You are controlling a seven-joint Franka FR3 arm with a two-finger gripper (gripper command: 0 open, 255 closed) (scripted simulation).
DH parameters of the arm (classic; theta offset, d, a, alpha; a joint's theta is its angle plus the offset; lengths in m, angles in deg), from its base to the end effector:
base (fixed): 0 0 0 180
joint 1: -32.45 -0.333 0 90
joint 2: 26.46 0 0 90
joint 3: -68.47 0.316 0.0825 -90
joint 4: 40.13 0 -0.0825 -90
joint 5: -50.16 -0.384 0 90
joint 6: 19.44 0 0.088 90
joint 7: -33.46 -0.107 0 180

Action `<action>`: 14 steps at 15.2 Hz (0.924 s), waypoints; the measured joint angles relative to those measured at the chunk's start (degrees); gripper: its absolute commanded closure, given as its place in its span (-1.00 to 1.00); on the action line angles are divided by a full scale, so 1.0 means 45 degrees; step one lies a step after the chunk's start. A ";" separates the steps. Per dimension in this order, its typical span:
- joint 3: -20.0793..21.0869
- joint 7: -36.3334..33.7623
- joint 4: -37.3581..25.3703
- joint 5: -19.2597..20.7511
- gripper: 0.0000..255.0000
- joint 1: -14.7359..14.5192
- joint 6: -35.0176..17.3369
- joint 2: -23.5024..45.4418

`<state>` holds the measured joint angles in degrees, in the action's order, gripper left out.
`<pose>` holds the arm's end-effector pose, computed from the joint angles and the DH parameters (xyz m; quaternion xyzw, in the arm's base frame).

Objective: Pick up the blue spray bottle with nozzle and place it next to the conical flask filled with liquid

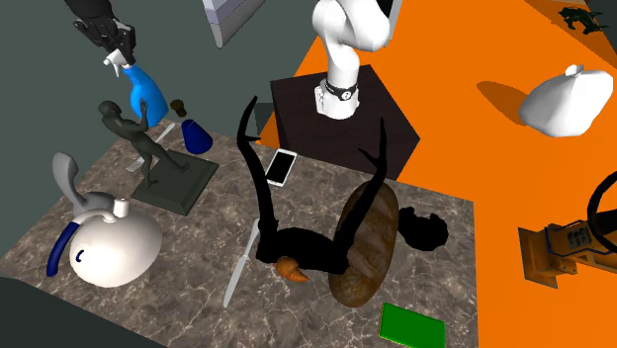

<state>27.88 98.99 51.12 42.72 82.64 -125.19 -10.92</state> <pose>0.0449 -0.6314 0.5111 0.9741 -0.2233 -0.0190 0.0285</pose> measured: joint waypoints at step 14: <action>0.0165 0.0208 0.1798 -0.0378 1.00 0.0023 -0.2147 0.0459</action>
<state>28.62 99.93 59.21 41.02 82.75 -134.85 -8.85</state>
